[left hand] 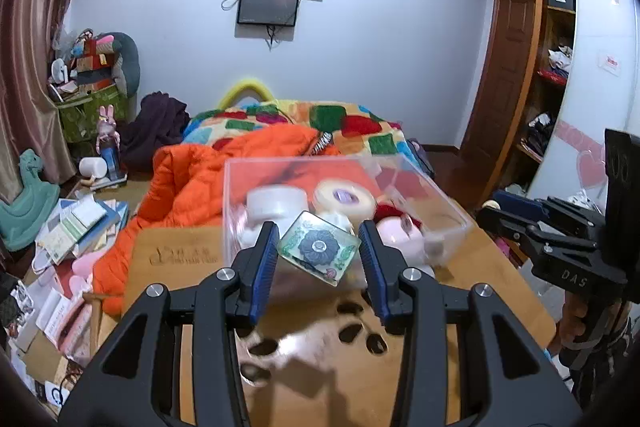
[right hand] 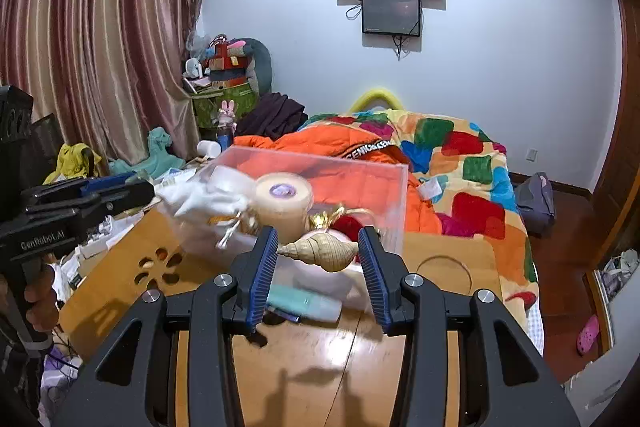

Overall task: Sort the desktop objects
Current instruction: 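Lower the green case into the box with left tool while right tool drops the seashell in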

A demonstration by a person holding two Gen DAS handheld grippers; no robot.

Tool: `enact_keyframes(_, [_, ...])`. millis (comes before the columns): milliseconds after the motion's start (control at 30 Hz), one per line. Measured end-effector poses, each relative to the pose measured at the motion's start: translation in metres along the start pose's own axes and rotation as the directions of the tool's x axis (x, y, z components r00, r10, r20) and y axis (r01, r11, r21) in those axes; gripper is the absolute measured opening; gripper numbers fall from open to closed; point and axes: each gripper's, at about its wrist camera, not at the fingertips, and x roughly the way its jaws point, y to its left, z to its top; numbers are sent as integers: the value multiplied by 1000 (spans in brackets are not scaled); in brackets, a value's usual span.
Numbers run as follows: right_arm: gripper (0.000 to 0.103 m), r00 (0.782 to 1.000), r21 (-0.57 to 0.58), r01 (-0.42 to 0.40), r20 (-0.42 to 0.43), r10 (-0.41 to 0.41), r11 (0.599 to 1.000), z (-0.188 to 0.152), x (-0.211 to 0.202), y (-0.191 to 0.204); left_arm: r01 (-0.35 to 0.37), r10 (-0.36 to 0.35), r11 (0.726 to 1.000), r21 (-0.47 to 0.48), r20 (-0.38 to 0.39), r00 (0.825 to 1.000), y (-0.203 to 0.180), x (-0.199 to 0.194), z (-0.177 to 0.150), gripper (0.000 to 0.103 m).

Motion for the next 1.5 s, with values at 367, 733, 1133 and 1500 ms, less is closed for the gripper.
enact_keyframes(367, [38,1000,35,18,-17,-18,999,20,34,-22,9,-9,1000,26,-1,1000,-1,40,26,41])
enact_keyframes(733, [38,992,40,32,-123,-27,999,13,92,-36,-16,20,999,52,-80,997,9,83,19,41])
enact_keyframes(1133, [39,988,-42,36,-149,-42,998,17,121,-22,-3,7,999,45,-93,996,12,99,17,41])
enact_keyframes(1500, [62,996,-8,57,-72,-57,998,19,76,-14,-20,21,997,76,-9,1000,0,59,26,57])
